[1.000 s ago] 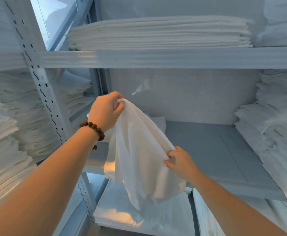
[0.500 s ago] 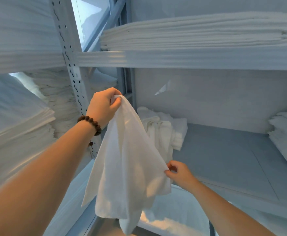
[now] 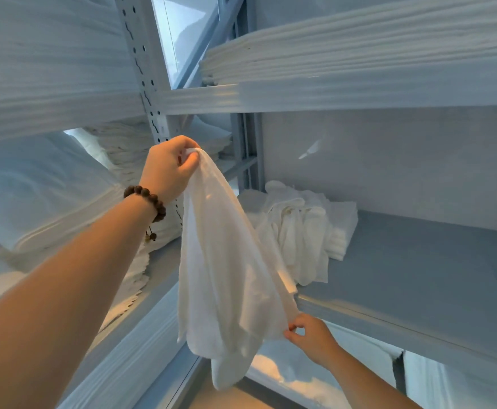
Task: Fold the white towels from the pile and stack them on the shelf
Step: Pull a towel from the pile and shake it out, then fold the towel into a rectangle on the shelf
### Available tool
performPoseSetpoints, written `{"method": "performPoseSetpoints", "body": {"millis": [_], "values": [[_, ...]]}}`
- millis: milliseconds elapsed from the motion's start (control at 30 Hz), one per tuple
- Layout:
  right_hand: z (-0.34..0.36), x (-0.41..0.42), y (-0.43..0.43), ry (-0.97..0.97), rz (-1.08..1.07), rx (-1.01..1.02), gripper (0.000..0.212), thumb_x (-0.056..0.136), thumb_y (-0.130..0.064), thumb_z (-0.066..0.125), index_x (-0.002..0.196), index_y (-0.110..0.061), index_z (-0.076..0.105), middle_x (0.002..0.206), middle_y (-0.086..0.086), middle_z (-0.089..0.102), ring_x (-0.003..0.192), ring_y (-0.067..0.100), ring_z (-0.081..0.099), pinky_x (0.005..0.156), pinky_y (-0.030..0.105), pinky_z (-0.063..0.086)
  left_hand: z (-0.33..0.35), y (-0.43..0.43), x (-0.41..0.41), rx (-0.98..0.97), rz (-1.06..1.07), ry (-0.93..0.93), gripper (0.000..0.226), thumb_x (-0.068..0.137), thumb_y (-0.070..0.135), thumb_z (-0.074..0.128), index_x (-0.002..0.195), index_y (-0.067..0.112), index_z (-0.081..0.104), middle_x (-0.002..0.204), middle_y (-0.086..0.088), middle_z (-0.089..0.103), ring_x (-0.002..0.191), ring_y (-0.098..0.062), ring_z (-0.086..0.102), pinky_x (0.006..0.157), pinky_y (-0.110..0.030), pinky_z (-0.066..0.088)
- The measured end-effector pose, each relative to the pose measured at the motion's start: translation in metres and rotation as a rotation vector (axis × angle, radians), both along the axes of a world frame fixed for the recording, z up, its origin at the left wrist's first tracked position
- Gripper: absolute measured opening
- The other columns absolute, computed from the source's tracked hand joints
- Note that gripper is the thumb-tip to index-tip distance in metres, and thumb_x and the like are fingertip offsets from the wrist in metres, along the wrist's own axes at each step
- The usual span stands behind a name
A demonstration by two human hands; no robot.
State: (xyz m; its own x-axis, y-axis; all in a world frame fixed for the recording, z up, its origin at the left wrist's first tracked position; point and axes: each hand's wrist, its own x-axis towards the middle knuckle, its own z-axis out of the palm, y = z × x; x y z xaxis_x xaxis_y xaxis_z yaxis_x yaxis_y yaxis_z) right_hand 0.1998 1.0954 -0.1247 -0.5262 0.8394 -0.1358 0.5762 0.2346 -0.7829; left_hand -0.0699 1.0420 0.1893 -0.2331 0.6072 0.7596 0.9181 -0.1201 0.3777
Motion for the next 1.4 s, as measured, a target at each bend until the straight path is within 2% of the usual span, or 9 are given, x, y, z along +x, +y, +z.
{"method": "performPoseSetpoints", "body": {"millis": [200, 333, 467, 733, 1000, 1133, 1200, 1300, 1400], "values": [[-0.015, 0.017, 0.007, -0.137, 0.001, 0.11, 0.007, 0.086, -0.032, 0.064, 0.086, -0.025, 0.065, 0.103, -0.013, 0.061, 0.095, 0.006, 0.056, 0.086, 0.021, 0.042, -0.007, -0.003, -0.027, 0.023, 0.065, -0.014, 0.015, 0.088, 0.014, 0.052, 0.094, 0.01, 0.066, 0.076, 0.0, 0.06, 0.064, -0.009, 0.051, 0.059, -0.016, 0.038], [-0.008, 0.035, 0.018, -0.18, -0.048, 0.179, 0.011, 0.085, -0.026, 0.06, 0.075, -0.022, 0.061, 0.091, -0.004, 0.065, 0.086, 0.014, 0.058, 0.076, 0.026, 0.043, -0.021, -0.004, -0.045, -0.033, 0.078, -0.01, 0.015, 0.089, 0.014, 0.052, 0.095, 0.009, 0.065, 0.079, -0.002, 0.061, 0.071, -0.015, 0.053, 0.062, -0.023, 0.04], [0.016, 0.058, 0.036, -0.134, -0.228, 0.242, 0.015, 0.081, -0.012, 0.063, 0.067, -0.014, 0.057, 0.078, 0.011, 0.065, 0.077, 0.027, 0.059, 0.068, 0.035, 0.043, -0.037, -0.006, -0.066, -0.099, 0.109, -0.039, 0.015, 0.091, 0.014, 0.051, 0.098, 0.01, 0.064, 0.084, -0.002, 0.061, 0.078, -0.017, 0.054, 0.07, -0.029, 0.043], [0.076, 0.115, 0.071, 0.017, -0.537, 0.353, 0.016, 0.077, 0.0, 0.066, 0.066, -0.005, 0.056, 0.063, 0.009, 0.055, 0.064, 0.025, 0.05, 0.06, 0.031, 0.033, -0.08, 0.001, -0.082, -0.204, 0.112, -0.083, 0.012, 0.092, 0.012, 0.052, 0.098, 0.011, 0.063, 0.088, -0.003, 0.061, 0.083, -0.022, 0.054, 0.076, -0.034, 0.043], [0.109, 0.181, 0.074, 0.046, -0.716, 0.424, 0.014, 0.08, -0.006, 0.07, 0.074, -0.004, 0.057, 0.072, 0.013, 0.059, 0.072, 0.027, 0.052, 0.068, 0.03, 0.034, -0.112, 0.033, -0.051, -0.319, 0.03, -0.183, 0.01, 0.092, 0.009, 0.053, 0.093, 0.012, 0.062, 0.088, -0.008, 0.062, 0.085, -0.023, 0.054, 0.076, -0.032, 0.04], [0.118, 0.215, 0.065, 0.16, -0.848, 0.414, 0.021, 0.081, -0.001, 0.068, 0.101, 0.001, 0.064, 0.093, 0.017, 0.063, 0.086, 0.028, 0.057, 0.08, 0.028, 0.038, -0.125, 0.056, -0.016, -0.343, -0.032, -0.246, 0.011, 0.093, 0.01, 0.051, 0.095, 0.01, 0.062, 0.091, -0.005, 0.058, 0.088, -0.021, 0.05, 0.079, -0.032, 0.038], [0.121, 0.236, 0.059, 0.12, -0.882, 0.415, 0.019, 0.083, -0.006, 0.067, 0.1, 0.001, 0.067, 0.094, 0.015, 0.065, 0.089, 0.029, 0.059, 0.083, 0.032, 0.042, -0.132, 0.067, 0.002, -0.35, -0.075, -0.292, 0.01, 0.094, 0.009, 0.051, 0.093, 0.011, 0.06, 0.091, -0.005, 0.058, 0.088, -0.02, 0.05, 0.078, -0.031, 0.037], [0.132, 0.264, 0.048, 0.254, -0.954, 0.339, 0.009, 0.087, -0.012, 0.065, 0.078, -0.008, 0.064, 0.065, 0.009, 0.055, 0.06, 0.02, 0.048, 0.061, 0.028, 0.039, -0.14, 0.085, 0.022, -0.382, -0.15, -0.326, 0.011, 0.094, 0.009, 0.05, 0.095, 0.007, 0.061, 0.092, -0.007, 0.06, 0.088, -0.023, 0.052, 0.078, -0.033, 0.04], [0.152, 0.285, 0.042, 0.574, -0.992, 0.288, 0.019, 0.091, -0.007, 0.056, 0.074, -0.012, 0.055, 0.062, 0.004, 0.05, 0.062, 0.016, 0.043, 0.065, 0.033, 0.038, -0.142, 0.106, 0.039, -0.378, -0.227, -0.377, 0.012, 0.092, 0.009, 0.051, 0.095, 0.008, 0.062, 0.091, -0.01, 0.061, 0.085, -0.026, 0.055, 0.08, -0.038, 0.045]]}}
